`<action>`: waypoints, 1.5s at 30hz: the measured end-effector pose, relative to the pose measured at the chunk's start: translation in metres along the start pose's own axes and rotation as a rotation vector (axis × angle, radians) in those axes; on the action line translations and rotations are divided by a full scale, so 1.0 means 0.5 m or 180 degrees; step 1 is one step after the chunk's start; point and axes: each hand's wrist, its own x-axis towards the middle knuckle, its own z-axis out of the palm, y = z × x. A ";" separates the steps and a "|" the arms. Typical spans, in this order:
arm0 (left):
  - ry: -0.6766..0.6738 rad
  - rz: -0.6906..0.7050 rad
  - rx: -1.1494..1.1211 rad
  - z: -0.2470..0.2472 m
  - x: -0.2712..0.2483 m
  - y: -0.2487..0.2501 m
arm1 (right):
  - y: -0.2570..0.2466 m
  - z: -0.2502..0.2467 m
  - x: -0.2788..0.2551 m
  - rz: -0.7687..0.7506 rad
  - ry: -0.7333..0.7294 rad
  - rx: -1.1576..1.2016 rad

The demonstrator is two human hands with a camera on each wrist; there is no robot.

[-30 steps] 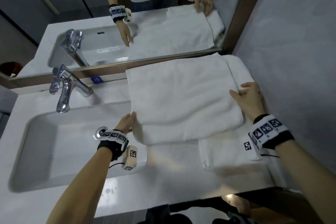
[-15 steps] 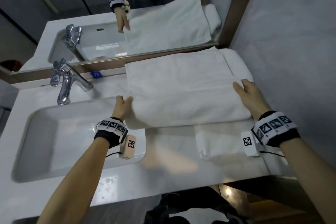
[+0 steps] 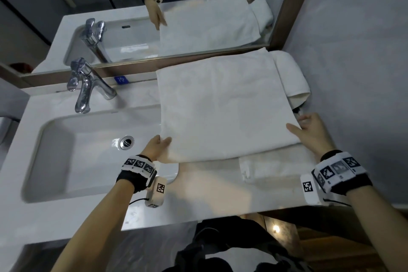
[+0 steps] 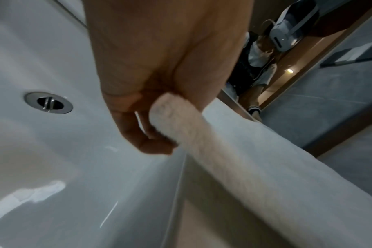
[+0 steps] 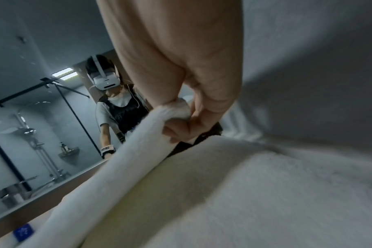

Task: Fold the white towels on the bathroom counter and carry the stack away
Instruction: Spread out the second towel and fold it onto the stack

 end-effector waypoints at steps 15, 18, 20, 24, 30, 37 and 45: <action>-0.0635 0.0740 -0.0130 -0.015 -0.074 -0.063 | 0.010 -0.007 -0.064 -0.0885 -0.0459 -0.0574; -0.0597 0.1032 0.0050 -0.014 -0.084 -0.074 | -0.007 -0.011 -0.062 -0.1114 -0.0279 -0.0573; -0.0191 0.1314 0.0195 -0.007 -0.082 -0.077 | -0.021 -0.014 -0.058 -0.1237 -0.0113 -0.0600; 0.0509 0.1519 0.0029 -0.010 -0.063 -0.055 | -0.059 -0.012 -0.037 -0.1580 0.0009 -0.0181; 0.1106 0.1877 -0.0343 -0.059 -0.007 0.022 | -0.133 0.012 0.054 -0.1391 0.0173 0.0363; 0.1111 0.1777 -0.0805 -0.124 0.078 0.151 | -0.250 0.052 0.182 -0.1242 0.0398 0.0241; 0.1461 0.1329 -0.0449 -0.150 0.195 0.285 | -0.336 0.078 0.310 -0.1092 0.0447 -0.0303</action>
